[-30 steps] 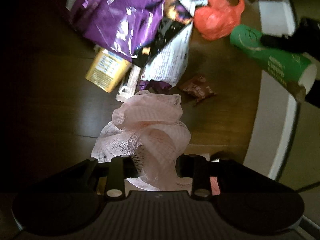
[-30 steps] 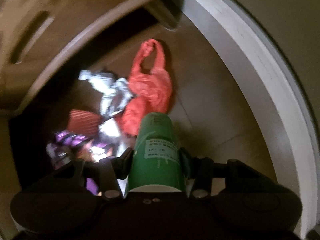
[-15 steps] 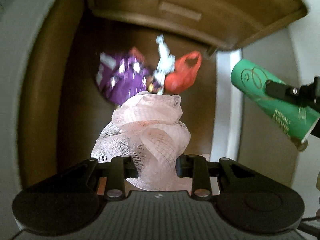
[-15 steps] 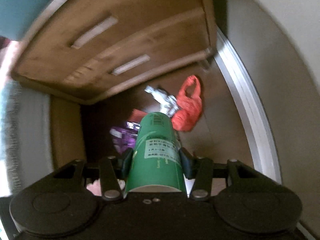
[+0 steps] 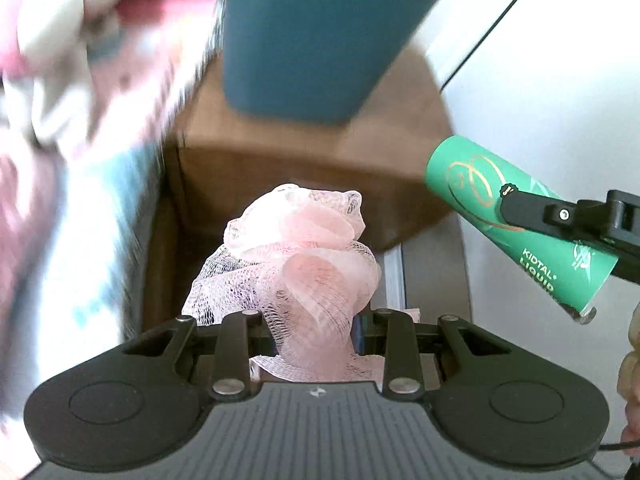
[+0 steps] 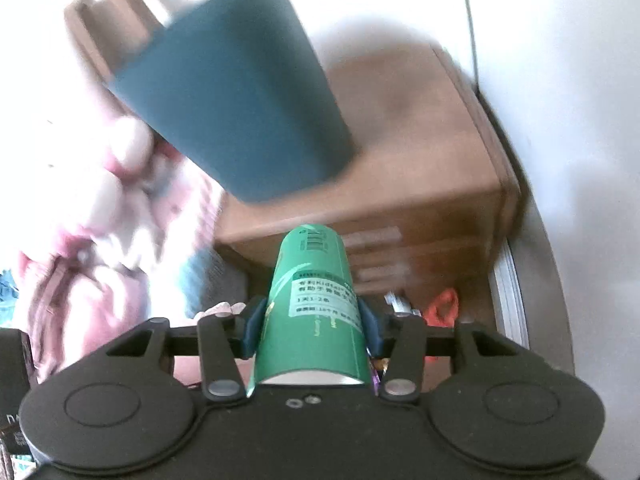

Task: Collect trash
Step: 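Lift sponge and can with both tools up over the teal wastebasket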

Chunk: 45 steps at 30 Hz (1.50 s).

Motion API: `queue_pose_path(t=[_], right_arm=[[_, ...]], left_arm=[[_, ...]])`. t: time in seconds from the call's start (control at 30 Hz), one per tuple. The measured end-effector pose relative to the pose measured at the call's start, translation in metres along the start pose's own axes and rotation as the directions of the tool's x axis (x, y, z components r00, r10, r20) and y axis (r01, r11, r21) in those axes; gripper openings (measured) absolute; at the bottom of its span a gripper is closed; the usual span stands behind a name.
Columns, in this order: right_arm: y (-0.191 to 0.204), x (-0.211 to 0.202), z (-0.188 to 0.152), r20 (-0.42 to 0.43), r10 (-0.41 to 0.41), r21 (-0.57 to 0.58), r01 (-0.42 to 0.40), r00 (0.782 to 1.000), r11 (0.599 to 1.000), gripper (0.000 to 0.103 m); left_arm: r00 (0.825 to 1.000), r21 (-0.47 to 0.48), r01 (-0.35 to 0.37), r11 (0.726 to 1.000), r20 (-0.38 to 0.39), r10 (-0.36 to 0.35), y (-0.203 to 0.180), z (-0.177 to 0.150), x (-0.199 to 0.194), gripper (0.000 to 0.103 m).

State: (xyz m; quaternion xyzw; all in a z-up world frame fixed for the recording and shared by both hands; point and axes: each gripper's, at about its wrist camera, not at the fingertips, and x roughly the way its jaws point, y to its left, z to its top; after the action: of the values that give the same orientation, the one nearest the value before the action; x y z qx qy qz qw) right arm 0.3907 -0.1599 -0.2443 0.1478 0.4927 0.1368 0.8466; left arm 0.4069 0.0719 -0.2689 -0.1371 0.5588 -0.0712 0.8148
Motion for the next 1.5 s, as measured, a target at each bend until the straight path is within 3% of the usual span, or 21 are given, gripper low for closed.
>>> queue_pose_path(t=[0.17,0.37,0.63,0.73,1.07,1.23,1.5], right_arm=[[0.047,-0.048,0.042,0.114,0.003,-0.052,0.003,0.993,0.999,0.049],[0.086,-0.092,0.08,0.233,-0.001,-0.087,0.022,0.972,0.996,0.049],[0.118,-0.099,0.134,0.293,-0.031,-0.165,0.082,0.956,0.983,0.049],[0.124,-0.081,0.158,0.291,-0.038,-0.223,0.107,0.956,0.969,0.049],[0.141,0.023,0.221,0.141,-0.095,-0.453,0.15,0.985,0.879,0.048],[0.142,0.074,0.233,0.048,-0.145,-0.565,0.147,0.988,0.812,0.048],[0.144,0.131,0.231,-0.084,-0.212,-0.698,0.094,0.974,0.71,0.048]], left_arm=[[0.993,0.099,-0.012,0.995,0.114,0.001,-0.006,0.045,-0.069,0.03],[0.972,0.161,-0.01,0.987,0.235,-0.029,-0.011,0.095,-0.138,0.03],[0.941,0.198,-0.056,0.979,0.338,-0.015,-0.031,0.172,-0.171,0.03],[0.943,0.187,-0.074,0.98,0.333,0.008,-0.042,0.198,-0.172,0.03],[0.971,0.125,-0.144,0.982,0.211,0.116,-0.049,0.291,-0.07,0.03],[0.977,0.123,-0.187,0.975,0.127,0.171,-0.044,0.312,-0.018,0.03],[0.976,0.16,-0.215,0.963,-0.011,0.219,-0.041,0.321,0.044,0.03]])
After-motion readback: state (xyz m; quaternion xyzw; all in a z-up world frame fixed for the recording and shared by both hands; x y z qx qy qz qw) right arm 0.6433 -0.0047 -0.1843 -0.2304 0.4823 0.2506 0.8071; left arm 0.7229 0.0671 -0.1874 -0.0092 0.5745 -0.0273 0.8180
